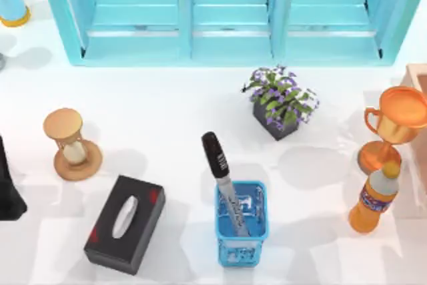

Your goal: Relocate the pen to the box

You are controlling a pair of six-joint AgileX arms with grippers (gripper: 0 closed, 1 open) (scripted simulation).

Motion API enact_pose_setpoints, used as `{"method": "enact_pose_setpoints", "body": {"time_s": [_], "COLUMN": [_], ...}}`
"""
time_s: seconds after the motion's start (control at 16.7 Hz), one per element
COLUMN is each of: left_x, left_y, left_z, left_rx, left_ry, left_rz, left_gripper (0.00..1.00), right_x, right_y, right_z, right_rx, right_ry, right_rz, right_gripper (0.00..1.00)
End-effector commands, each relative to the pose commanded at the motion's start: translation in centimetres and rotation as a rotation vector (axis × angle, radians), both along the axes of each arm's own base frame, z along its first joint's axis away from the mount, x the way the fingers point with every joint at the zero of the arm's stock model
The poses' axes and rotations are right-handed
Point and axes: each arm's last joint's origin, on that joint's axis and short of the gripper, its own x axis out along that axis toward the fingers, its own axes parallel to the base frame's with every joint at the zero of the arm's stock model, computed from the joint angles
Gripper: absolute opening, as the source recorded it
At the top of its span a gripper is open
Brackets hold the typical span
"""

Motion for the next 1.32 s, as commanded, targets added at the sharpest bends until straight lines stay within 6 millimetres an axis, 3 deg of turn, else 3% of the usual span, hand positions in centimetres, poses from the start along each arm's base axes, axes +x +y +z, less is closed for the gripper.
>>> {"method": "enact_pose_setpoints", "body": {"time_s": [0.3,0.66,0.84,1.08,1.32], "left_x": [0.0,0.0,0.0,0.0,0.0], "left_y": [0.0,0.0,0.0,0.0,0.0], "left_z": [0.0,0.0,0.0,0.0,0.0], "left_rx": [0.0,0.0,0.0,0.0,0.0], "left_ry": [0.0,0.0,0.0,0.0,0.0], "left_rz": [0.0,0.0,0.0,0.0,0.0], "left_gripper": [1.0,1.0,1.0,1.0,1.0], "right_x": [0.2,2.0,3.5,5.0,4.8], "right_y": [0.7,4.3,7.0,12.1,16.0], "right_z": [0.6,2.5,3.5,4.2,2.4], "right_rx": [-0.001,0.028,0.042,0.019,-0.032], "right_ry": [0.033,0.22,0.313,0.423,0.548], "right_rz": [0.092,0.401,0.543,0.735,0.859], "right_gripper": [1.0,1.0,1.0,1.0,1.0]}}
